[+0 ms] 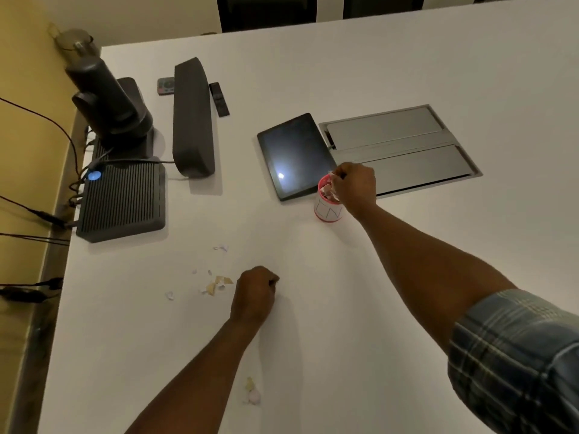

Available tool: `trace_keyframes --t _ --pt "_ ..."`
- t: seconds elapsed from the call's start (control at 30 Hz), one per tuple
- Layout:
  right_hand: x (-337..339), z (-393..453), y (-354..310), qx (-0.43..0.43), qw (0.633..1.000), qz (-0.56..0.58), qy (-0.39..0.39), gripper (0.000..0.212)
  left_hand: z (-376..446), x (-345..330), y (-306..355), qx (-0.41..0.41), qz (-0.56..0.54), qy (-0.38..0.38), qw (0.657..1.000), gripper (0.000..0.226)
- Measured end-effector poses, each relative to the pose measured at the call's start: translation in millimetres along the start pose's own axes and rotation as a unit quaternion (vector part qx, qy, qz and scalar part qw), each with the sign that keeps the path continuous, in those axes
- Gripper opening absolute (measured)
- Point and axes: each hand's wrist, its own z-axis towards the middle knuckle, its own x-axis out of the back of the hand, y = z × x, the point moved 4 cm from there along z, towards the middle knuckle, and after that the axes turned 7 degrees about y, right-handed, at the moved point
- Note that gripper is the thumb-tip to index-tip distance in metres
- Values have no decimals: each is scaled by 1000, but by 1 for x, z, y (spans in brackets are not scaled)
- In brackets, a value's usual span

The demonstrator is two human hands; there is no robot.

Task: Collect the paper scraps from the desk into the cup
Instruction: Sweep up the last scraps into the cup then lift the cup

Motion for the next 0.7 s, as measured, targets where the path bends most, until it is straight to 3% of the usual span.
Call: trace_keyframes --t 0.1,0.27,0.37,0.53,0.63,0.7 --pt "-6 6 2 35 997 -66 -14 12 23 0 10 -5 -7 16 1000 7" --pt "-20 8 7 85 971 -198 -101 34 63 8 37 -25 -18 42 999 8" --pt "-21 4 6 138 953 -255 -88 35 90 12 60 -33 -43 65 996 10" --pt "-8 -29 3 128 981 -144 1 45 130 12 103 -41 -62 95 993 10" --pt "2 -64 11 109 987 -81 90 32 152 6 128 -63 -56 108 991 11" --pt "1 -91 17 120 986 -64 99 21 166 -2 142 -71 -46 92 992 12"
